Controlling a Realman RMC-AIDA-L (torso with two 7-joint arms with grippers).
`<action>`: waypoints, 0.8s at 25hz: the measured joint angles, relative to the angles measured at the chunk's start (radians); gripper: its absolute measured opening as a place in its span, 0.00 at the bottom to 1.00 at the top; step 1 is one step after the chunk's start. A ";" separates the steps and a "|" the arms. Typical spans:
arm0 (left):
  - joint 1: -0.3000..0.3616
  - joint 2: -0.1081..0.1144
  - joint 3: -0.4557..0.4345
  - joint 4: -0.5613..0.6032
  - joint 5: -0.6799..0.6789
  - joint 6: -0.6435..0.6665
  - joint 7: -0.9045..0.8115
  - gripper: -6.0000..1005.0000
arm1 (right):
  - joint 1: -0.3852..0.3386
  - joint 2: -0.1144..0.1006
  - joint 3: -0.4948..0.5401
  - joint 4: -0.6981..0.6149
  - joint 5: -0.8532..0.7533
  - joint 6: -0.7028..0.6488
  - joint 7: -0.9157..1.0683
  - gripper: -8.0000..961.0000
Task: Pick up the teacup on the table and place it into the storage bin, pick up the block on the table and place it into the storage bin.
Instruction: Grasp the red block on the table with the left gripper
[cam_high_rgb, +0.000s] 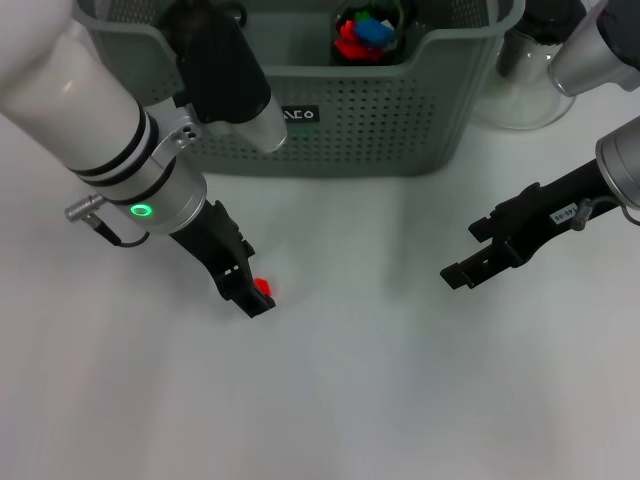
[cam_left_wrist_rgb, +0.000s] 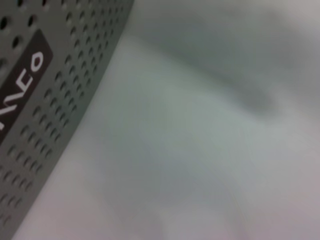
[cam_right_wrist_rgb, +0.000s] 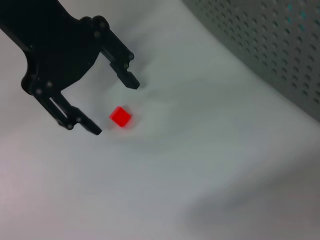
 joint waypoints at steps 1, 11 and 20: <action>0.000 0.000 0.002 -0.003 0.002 -0.004 0.001 0.79 | 0.000 0.000 0.000 0.000 0.000 0.000 0.000 0.98; 0.005 0.000 0.032 -0.036 0.002 -0.054 0.003 0.62 | 0.002 0.000 0.002 0.000 -0.002 0.000 0.005 0.98; 0.010 -0.001 0.037 -0.037 -0.003 -0.069 0.003 0.57 | 0.006 -0.001 0.003 0.000 -0.002 0.001 0.005 0.98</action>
